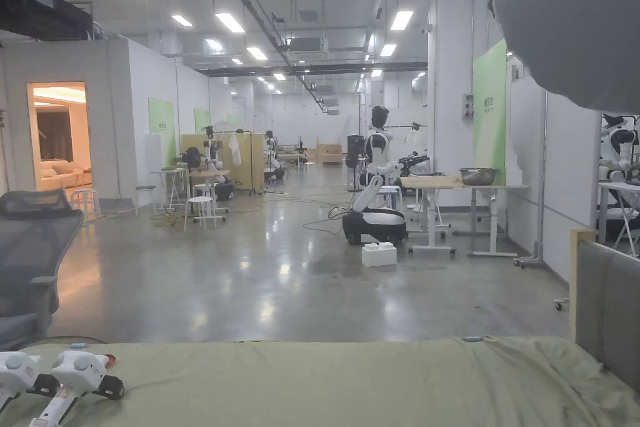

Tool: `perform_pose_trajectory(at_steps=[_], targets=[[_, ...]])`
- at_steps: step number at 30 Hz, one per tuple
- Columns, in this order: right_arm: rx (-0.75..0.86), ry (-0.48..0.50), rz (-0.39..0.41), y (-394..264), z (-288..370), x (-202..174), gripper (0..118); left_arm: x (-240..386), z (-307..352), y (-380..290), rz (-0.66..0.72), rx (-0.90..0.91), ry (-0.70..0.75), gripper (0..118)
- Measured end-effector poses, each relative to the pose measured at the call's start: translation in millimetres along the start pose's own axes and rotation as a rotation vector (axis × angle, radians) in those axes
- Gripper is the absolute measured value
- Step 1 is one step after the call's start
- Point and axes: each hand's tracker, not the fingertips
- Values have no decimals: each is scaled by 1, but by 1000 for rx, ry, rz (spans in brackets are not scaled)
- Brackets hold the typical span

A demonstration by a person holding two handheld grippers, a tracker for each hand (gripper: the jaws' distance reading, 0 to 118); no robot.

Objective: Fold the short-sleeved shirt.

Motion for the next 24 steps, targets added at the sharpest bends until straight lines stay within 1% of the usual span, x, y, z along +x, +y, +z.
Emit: perform_pose_trajectory(at_steps=[3, 7, 8, 10, 13, 17, 20, 22, 24], targets=[[0, 20, -25, 1, -1, 0, 118, 0, 0, 0, 6, 1, 1, 118], [-82, 0, -194, 6, -7, 3, 118, 0, -1, 1, 11, -8, -2, 118], [-91, -16, -225, 6, -8, 3, 118, 0, -1, 1, 9, -13, -4, 118], [-120, -68, -258, 8, -10, 1, 118, 1, 0, 1, 7, -19, -5, 118], [-201, -127, -243, 12, -14, -3, 118, 3, 0, -1, 34, -30, -9, 118], [-246, -242, -225, 19, -14, -13, 118, 7, 0, 2, 40, -51, -46, 118], [-225, -234, -180, 20, -11, -18, 118, 11, 1, 4, 12, -41, -46, 118], [-197, -203, -154, 20, -8, -18, 118, 12, 1, 6, 7, -40, -48, 118], [-222, -184, -176, 20, -8, -18, 118, 12, 1, 6, 10, -38, -57, 118]])
